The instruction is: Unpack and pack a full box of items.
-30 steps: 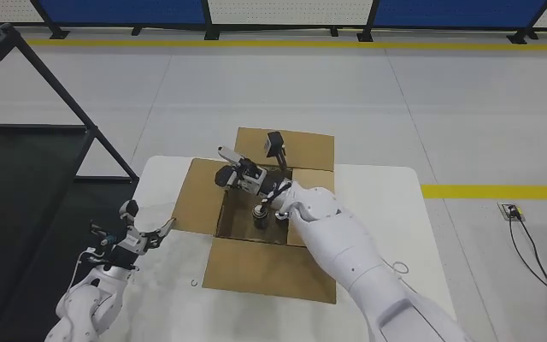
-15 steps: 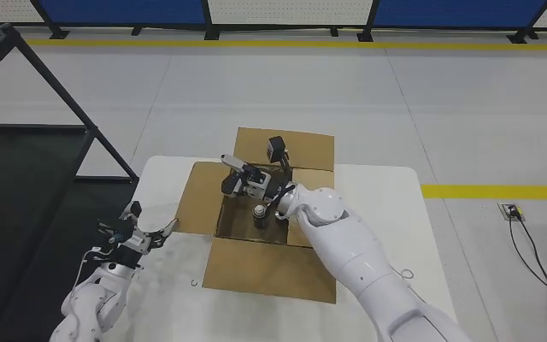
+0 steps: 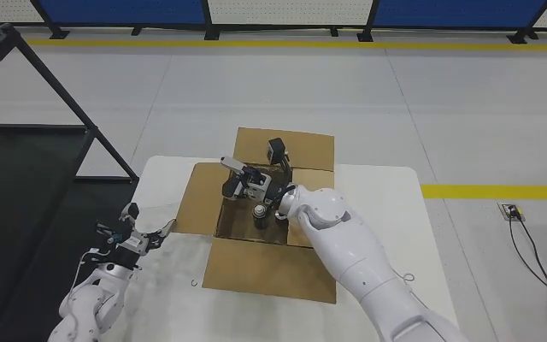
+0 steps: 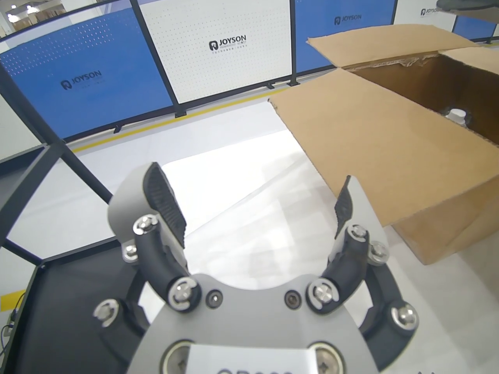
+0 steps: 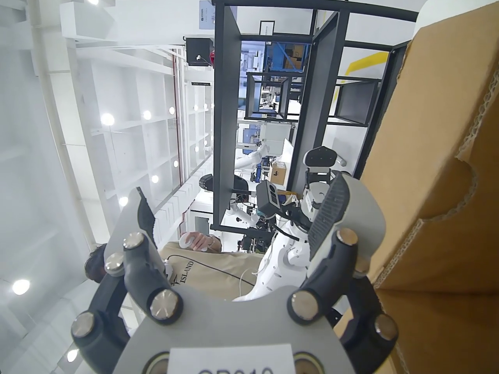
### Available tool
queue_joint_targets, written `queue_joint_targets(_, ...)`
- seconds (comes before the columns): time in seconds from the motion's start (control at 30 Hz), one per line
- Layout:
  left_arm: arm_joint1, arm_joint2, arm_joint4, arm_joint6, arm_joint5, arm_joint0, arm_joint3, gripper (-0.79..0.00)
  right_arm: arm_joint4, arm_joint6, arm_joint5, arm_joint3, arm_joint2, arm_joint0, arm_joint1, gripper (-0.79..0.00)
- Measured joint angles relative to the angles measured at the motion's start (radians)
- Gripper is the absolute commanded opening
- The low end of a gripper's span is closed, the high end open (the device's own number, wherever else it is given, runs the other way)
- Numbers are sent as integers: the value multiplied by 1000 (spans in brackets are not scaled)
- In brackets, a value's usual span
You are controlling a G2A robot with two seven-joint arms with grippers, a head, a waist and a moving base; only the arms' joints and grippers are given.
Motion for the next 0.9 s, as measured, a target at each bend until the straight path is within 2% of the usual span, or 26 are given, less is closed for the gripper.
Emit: queue_joint_targets(0.9,0,25,20,10,-3,-6,6,0,-44,-2,35,-76,34,-57,18,0)
